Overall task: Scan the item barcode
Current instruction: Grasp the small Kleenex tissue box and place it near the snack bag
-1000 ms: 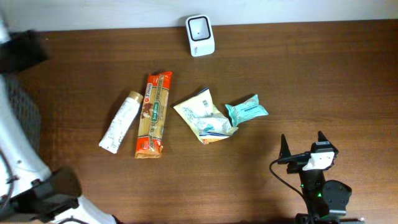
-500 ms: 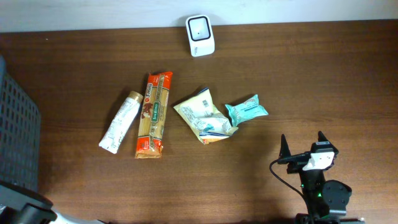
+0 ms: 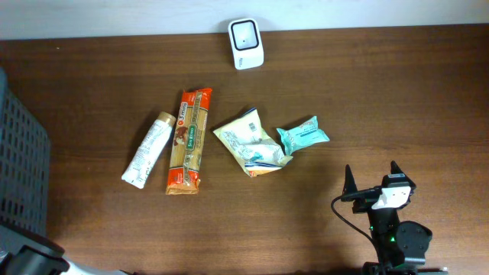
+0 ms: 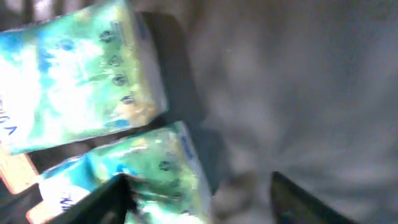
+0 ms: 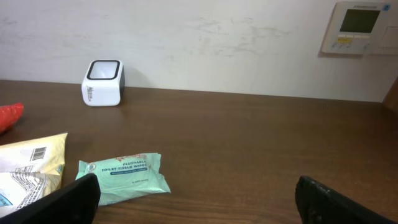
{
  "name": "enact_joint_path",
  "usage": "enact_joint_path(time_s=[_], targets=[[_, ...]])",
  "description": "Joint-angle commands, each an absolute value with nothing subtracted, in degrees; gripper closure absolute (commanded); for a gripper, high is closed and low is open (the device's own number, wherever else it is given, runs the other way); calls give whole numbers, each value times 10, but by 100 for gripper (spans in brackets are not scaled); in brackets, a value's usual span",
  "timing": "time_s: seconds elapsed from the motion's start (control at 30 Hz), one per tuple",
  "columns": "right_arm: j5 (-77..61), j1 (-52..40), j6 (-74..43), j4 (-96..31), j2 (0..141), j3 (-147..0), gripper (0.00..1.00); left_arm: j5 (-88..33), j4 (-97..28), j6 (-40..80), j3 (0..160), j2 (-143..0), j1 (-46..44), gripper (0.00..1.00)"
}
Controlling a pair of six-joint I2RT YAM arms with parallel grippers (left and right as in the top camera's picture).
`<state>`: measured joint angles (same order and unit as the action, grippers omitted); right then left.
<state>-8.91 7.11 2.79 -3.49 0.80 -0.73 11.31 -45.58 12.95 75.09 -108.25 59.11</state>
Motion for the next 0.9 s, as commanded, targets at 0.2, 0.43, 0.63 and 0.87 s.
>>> enact_joint_path(time_s=[0.2,0.43,0.63,0.87], targets=[[-84,75,26,-37,5,-3,1,112,-449,133,731,-1083,605,100],[-84,75,26,-37,5,-3,1,-23,-465,133,845,-1030,605,100],[-84,75,25,-37,5,-3,2,-160,-467,133,966,-856,589,100],[-84,75,25,-37,5,-3,1,-129,-493,132,967,-753,396,100]])
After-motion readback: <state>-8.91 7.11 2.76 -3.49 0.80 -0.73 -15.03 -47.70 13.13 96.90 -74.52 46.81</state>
